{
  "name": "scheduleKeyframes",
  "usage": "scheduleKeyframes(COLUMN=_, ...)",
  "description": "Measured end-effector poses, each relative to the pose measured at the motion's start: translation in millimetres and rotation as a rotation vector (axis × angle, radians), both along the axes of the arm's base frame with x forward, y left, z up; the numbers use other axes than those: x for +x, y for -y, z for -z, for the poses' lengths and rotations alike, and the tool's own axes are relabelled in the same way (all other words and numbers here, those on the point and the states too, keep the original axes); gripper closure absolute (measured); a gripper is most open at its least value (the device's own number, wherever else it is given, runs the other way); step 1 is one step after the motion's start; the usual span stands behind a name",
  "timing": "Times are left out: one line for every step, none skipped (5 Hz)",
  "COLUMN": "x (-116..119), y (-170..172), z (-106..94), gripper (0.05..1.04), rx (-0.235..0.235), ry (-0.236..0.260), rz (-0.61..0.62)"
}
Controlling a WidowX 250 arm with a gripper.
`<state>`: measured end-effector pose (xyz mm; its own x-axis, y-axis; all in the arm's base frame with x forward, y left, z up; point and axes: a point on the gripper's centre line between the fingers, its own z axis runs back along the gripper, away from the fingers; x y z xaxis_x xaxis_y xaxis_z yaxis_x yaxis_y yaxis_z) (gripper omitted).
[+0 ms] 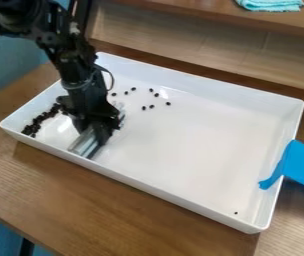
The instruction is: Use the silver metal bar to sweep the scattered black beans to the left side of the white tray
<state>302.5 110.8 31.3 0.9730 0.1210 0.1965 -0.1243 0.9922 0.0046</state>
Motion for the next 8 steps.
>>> scheduleKeyframes(x=-5.5, y=-15.2, z=-0.7, gripper=0.691, rx=-0.002, ry=0.004, rz=0.010)
scheduleKeyframes(x=-8.6, y=-29.8, z=-3.8, gripper=0.691, rx=-0.004, ry=0.016, rz=0.016)
scheduleKeyframes(x=-16.2, y=-52.7, z=-7.4, gripper=0.691, rx=0.006, ry=0.031, rz=0.035)
scheduleKeyframes(x=-19.0, y=-59.6, z=-9.6, gripper=0.691, rx=0.015, ry=0.025, rz=0.062)
scheduleKeyframes(x=-15.7, y=-66.9, z=-17.2, gripper=0.691, rx=0.030, ry=0.025, rz=0.062)
scheduleKeyframes(x=-12.9, y=-55.2, z=-25.9, gripper=0.691, rx=0.012, ry=0.020, rz=0.021)
scheduleKeyframes(x=6.3, y=-15.0, z=-45.1, gripper=0.691, rx=-0.023, ry=0.006, rz=-0.014)
scheduleKeyframes(x=27.5, y=28.0, z=-61.6, gripper=0.691, rx=-0.052, ry=-0.006, rz=-0.024)
